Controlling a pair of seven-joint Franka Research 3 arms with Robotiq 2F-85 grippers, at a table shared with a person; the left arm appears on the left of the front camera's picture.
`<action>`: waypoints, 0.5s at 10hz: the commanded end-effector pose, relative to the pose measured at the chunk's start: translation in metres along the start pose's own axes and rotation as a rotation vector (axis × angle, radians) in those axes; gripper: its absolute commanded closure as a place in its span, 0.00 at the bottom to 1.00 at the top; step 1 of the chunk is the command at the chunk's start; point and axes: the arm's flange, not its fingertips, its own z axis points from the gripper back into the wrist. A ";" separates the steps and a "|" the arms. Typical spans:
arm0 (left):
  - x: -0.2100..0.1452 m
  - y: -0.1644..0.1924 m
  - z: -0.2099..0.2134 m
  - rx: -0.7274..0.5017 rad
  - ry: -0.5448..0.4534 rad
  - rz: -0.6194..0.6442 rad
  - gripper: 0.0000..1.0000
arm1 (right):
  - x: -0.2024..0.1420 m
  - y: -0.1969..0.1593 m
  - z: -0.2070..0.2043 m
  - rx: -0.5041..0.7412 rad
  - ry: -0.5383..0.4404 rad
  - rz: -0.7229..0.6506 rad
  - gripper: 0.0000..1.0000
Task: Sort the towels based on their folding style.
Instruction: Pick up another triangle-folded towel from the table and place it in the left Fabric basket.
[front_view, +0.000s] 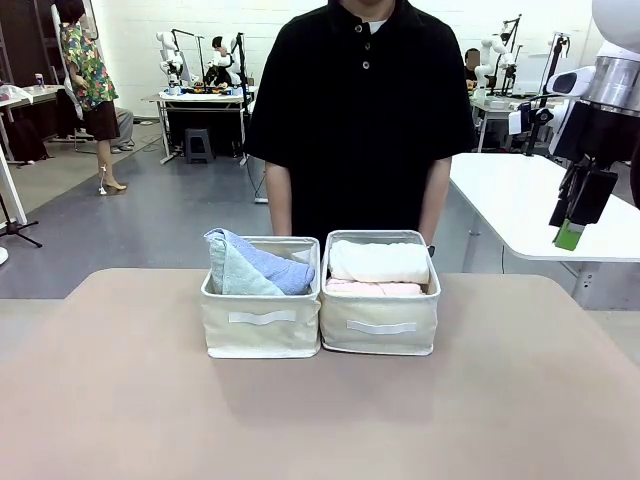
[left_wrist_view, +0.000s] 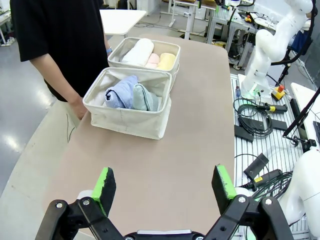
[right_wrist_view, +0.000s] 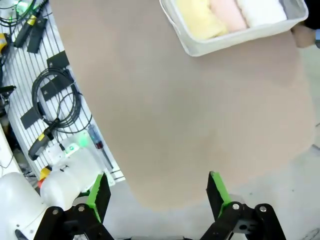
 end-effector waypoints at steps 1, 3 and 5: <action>0.000 -0.003 -0.002 0.012 0.006 0.003 0.00 | -0.029 -0.008 0.025 0.163 -0.162 0.212 0.00; 0.000 -0.003 -0.002 0.012 0.006 0.003 0.00 | -0.127 -0.038 0.071 0.195 -0.540 0.363 0.00; 0.000 -0.003 -0.002 0.012 0.006 0.003 0.00 | -0.205 -0.059 0.081 0.202 -0.879 0.478 0.00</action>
